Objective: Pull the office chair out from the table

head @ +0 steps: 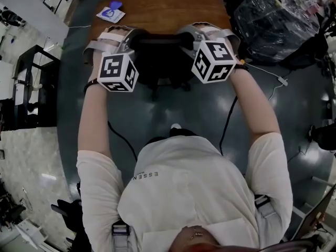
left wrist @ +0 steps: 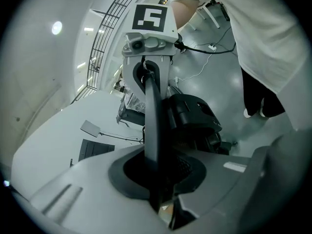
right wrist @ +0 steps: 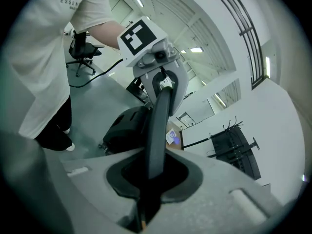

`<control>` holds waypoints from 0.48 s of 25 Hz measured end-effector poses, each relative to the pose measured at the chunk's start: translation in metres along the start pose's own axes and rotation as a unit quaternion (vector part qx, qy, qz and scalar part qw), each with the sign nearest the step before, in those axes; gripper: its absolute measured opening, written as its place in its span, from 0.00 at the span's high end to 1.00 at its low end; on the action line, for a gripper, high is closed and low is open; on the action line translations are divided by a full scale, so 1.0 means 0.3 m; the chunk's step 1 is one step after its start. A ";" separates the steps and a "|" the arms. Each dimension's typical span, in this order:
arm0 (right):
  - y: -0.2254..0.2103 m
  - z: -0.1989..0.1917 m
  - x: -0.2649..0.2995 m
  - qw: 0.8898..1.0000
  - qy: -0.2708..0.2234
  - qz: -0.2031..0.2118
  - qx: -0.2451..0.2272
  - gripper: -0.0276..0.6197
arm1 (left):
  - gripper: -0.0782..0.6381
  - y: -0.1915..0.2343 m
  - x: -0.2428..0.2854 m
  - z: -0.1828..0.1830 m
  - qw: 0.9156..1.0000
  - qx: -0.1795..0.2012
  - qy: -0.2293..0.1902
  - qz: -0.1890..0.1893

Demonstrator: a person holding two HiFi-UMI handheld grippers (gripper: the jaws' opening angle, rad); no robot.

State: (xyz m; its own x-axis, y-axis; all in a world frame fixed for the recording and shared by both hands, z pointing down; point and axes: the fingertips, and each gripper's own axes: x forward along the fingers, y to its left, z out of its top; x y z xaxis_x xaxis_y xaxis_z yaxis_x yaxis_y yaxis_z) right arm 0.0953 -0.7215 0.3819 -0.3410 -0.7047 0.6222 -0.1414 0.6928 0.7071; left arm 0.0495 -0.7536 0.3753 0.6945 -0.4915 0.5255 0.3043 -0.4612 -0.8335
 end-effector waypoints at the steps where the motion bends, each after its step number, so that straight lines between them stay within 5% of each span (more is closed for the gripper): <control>1: 0.006 0.006 -0.005 1.000 0.004 -0.003 -0.002 0.91 | 0.79 -0.003 -0.009 0.004 1.000 0.003 0.001 0.007; 7: 0.053 0.026 -0.037 1.000 0.018 -0.018 -0.011 0.91 | 0.79 -0.045 -0.053 0.038 1.000 0.016 -0.002 0.014; 12: 0.085 0.062 -0.088 0.997 -0.002 -0.074 -0.036 0.92 | 0.80 -0.073 -0.108 0.082 0.999 0.024 -0.011 0.026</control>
State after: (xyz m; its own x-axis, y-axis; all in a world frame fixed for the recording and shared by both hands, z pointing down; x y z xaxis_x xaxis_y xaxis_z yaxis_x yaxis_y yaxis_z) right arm 0.0834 -0.6824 0.3773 -0.3260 -0.7971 0.5083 -0.1240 0.5690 0.8129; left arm 0.0364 -0.7095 0.3725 0.7247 -0.4965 0.4778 0.2984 -0.3988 -0.8671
